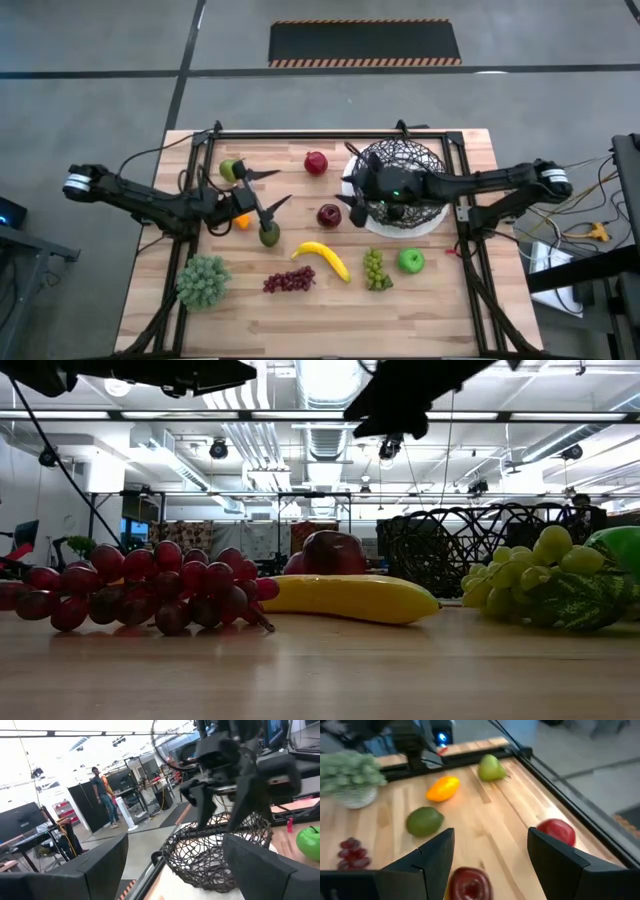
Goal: Build produce basket
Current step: Put the red pomegranate into the wire basket
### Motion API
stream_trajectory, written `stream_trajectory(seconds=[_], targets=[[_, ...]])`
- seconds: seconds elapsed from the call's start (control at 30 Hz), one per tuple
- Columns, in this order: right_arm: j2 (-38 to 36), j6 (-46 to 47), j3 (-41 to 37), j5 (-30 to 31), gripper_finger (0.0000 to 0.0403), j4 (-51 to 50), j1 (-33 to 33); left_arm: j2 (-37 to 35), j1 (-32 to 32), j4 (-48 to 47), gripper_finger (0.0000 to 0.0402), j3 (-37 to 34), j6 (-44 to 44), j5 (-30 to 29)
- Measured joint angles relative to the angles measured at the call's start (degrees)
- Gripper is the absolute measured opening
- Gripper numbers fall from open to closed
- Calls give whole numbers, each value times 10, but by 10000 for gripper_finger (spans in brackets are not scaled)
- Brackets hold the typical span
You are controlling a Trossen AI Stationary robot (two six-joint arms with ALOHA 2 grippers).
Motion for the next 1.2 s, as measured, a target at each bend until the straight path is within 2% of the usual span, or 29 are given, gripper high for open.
stream_trajectory(seconds=[0.17,0.37,0.6,0.87,1.2], targets=[[75,16,115,0,245,-118,-28,-10,0,-4,306,-1,0,0],[161,6,239,3,301,-202,-64,-10,-1,-7,306,-1,0,0],[242,23,312,4,354,-229,-110,-17,-16,-11,306,-1,4,0],[323,35,352,4,359,-229,-154,-60,-25,-54,306,-1,-1,0],[446,-3,479,-1,359,-277,-165,-77,-25,-54,306,-10,0,0]])
